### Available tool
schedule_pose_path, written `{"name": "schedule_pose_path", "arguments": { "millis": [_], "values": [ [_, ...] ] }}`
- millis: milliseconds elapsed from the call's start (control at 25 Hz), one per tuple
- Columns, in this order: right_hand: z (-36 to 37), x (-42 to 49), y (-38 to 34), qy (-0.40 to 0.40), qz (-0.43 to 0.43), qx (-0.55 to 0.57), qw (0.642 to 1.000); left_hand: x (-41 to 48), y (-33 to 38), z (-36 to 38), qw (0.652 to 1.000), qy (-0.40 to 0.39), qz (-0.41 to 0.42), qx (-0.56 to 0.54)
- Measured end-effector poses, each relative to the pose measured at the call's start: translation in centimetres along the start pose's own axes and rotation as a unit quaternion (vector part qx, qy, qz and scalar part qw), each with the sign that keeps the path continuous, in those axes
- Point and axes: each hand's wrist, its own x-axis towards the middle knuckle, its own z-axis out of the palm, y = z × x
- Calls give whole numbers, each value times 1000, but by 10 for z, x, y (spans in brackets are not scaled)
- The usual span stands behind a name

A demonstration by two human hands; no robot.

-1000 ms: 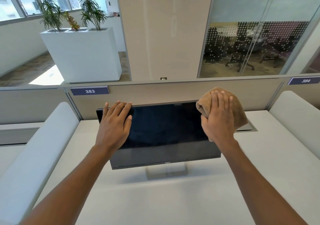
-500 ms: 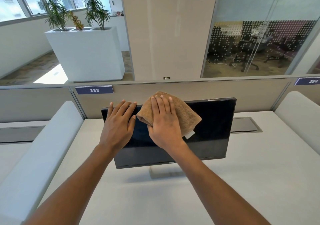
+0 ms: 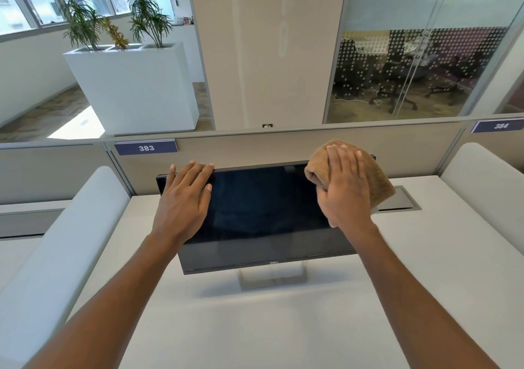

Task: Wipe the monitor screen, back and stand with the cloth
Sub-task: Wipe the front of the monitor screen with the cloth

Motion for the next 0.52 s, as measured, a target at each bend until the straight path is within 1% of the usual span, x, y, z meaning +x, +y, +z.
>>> {"name": "schedule_pose_path", "arguments": {
  "millis": [160,400,520],
  "values": [
    [0,-5,-17,5,24,19,1000,-1,3,-2,1000,-7,-9,-4],
    [-2,-10,-97,-25,-46,25,998,0,2,-10,999,-35,-6,-6],
    [-2,-13,-140,-38,-79,24,996,0,0,-15,998,-59,16,-7]
  ]
}}
